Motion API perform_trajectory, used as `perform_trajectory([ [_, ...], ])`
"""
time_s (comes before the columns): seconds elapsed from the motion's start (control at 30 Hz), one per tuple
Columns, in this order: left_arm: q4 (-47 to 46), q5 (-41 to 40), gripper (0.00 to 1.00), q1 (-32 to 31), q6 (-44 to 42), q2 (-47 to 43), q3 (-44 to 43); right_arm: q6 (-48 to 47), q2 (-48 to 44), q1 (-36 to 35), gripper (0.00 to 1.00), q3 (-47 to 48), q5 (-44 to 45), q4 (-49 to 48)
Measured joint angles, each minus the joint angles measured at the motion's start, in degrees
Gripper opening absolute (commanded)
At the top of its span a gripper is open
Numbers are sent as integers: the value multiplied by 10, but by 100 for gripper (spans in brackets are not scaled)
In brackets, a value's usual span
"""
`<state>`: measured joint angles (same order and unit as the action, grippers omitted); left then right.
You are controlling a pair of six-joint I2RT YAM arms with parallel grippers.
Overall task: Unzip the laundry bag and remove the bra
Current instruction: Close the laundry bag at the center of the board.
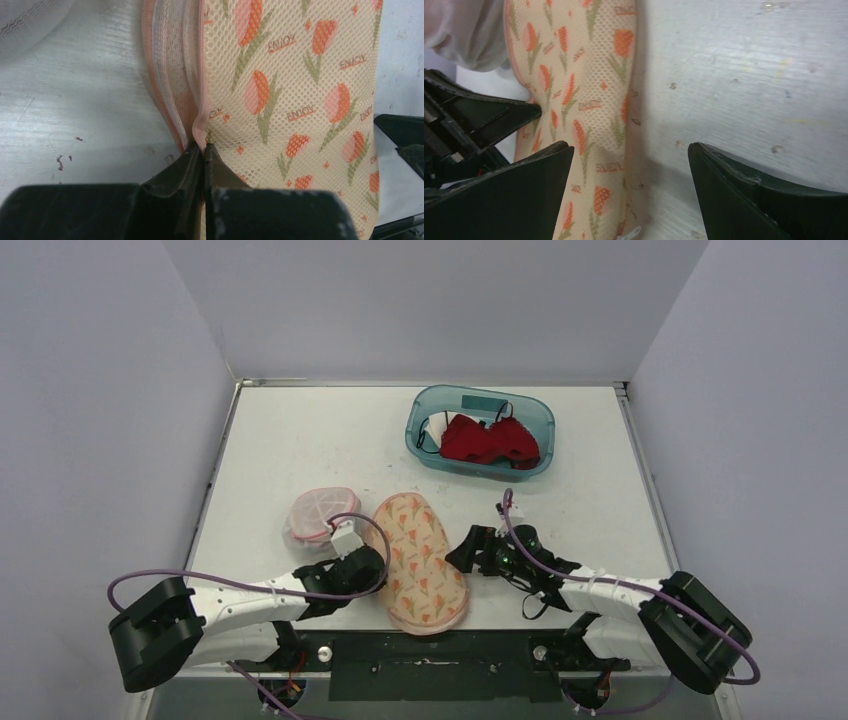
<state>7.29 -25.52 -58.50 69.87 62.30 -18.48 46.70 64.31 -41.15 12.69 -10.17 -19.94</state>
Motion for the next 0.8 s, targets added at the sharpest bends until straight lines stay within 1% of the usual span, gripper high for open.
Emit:
perform_trajectory([
  [0.07,-4,-2,0,-1,-1,10,-5,5,37,6,85,1,-37,-42],
  [0.17,-13,-4,0,-3,-2,23,-10,9,85,10,72,7,-75,-96],
  [0.23,-22,-5,0,-3,-3,29,-11,13,122,10,62,15,-99,-129],
  [0.37,-33,-6,0,-5,-9,35,-12,23,178,10,37,24,-131,-174],
  [0.5,-45,-6,0,-7,-24,40,-11,23,189,10,10,23,-134,-176],
  [0.53,-49,-6,0,-7,-28,40,-11,19,182,10,6,22,-129,-171],
  [0.63,-69,-1,0,-7,-41,45,-12,5,118,9,5,11,-101,-130],
  [0.7,-77,3,7,-7,-50,52,-19,-5,66,9,5,3,-78,-101],
  [0.8,-77,7,19,-8,-68,66,-48,-19,-13,6,5,-11,-39,-50],
])
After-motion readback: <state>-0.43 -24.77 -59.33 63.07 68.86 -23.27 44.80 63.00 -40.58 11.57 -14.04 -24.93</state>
